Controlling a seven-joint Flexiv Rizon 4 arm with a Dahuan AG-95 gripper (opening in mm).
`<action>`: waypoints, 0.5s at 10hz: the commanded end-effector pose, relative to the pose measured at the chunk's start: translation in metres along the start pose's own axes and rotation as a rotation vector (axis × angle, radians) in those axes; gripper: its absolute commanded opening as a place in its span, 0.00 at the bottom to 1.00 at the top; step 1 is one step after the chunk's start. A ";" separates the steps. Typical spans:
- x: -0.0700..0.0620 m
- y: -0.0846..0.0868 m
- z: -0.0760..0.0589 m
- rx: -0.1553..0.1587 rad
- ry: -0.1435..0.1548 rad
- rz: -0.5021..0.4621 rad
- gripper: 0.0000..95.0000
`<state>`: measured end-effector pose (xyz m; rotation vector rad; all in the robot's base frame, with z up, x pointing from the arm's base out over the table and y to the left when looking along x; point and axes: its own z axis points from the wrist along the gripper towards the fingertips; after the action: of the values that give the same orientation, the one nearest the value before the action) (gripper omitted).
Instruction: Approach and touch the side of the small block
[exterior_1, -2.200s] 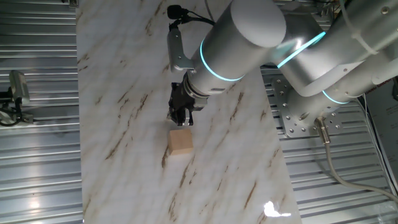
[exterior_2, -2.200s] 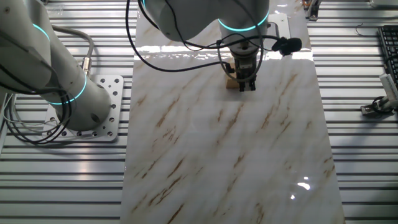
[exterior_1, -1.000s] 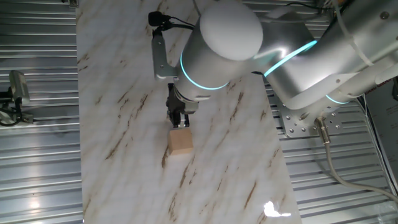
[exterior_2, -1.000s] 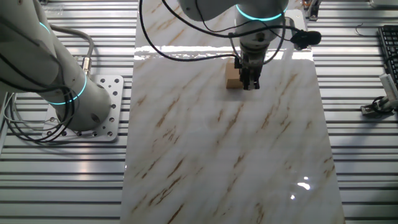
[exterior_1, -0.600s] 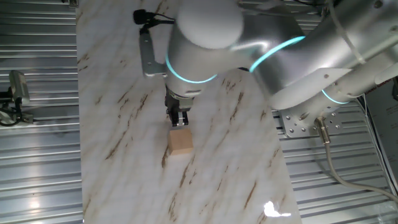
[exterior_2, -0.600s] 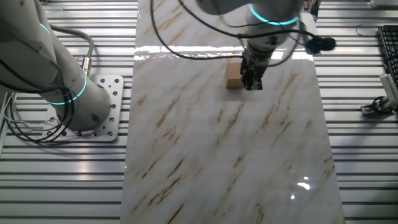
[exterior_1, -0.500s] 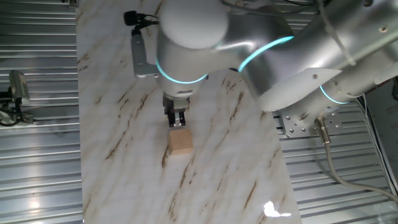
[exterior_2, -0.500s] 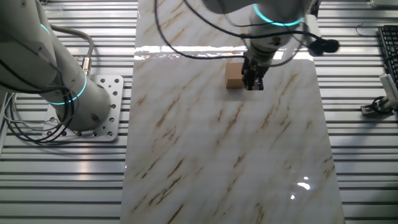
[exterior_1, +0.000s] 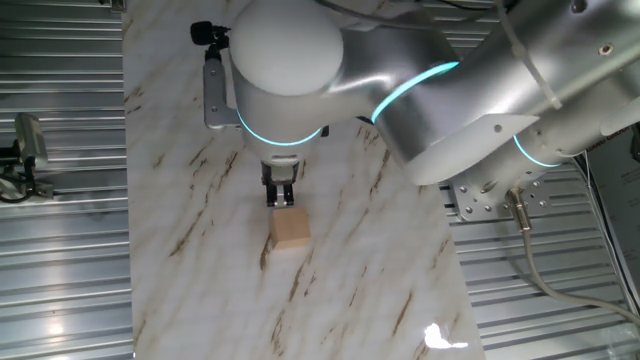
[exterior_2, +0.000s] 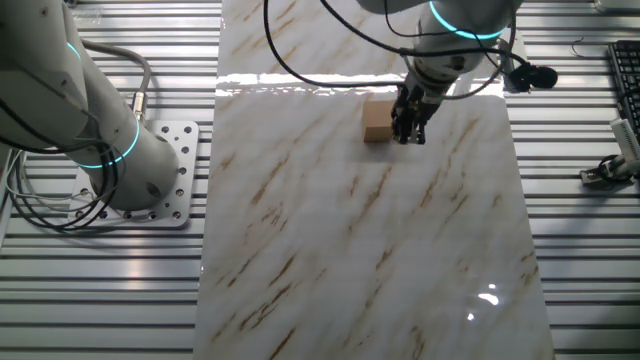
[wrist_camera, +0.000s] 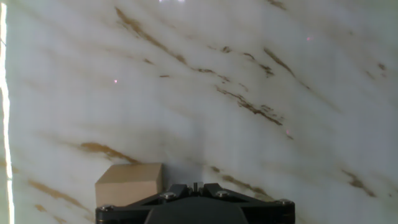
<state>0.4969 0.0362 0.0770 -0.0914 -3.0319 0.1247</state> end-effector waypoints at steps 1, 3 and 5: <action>0.001 -0.001 0.000 -0.007 -0.046 -0.040 0.00; 0.000 -0.001 0.003 -0.014 -0.059 -0.047 0.00; -0.001 -0.001 0.009 -0.014 -0.072 -0.050 0.00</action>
<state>0.4964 0.0338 0.0681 -0.0055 -3.1036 0.0955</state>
